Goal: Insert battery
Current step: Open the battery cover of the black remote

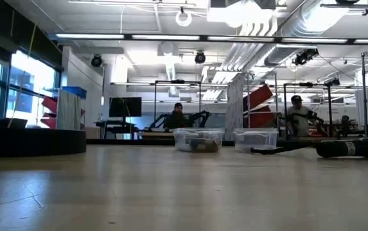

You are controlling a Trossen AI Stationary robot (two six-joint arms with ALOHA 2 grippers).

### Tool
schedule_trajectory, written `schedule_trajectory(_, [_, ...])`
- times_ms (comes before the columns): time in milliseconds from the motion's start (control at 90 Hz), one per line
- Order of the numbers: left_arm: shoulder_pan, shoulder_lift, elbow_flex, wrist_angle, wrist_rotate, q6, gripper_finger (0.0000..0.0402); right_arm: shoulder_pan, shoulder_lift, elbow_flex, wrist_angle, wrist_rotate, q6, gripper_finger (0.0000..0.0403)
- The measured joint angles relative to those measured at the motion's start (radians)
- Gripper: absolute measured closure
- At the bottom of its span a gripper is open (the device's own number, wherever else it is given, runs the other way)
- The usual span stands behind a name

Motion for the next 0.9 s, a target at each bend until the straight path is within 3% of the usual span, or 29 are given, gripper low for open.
schedule_trajectory(256, [0.043,0.043,0.000,0.079,0.003,0.080,0.0246,-0.001,-0.033,0.074,-0.188,0.007,0.024,0.0184])
schedule_trajectory(444, [0.077,0.074,0.000,0.152,0.026,0.143,0.0247,-0.020,-0.033,0.097,-0.264,0.012,0.052,0.0154])
schedule_trajectory(689, [0.068,0.073,0.000,0.186,-0.030,0.229,0.0248,-0.027,-0.052,0.097,-0.360,0.009,0.079,0.0158])
schedule_trajectory(900, [0.071,0.070,0.001,0.179,-0.038,0.219,0.0248,-0.054,-0.085,0.097,-0.415,-0.035,0.122,0.0206])
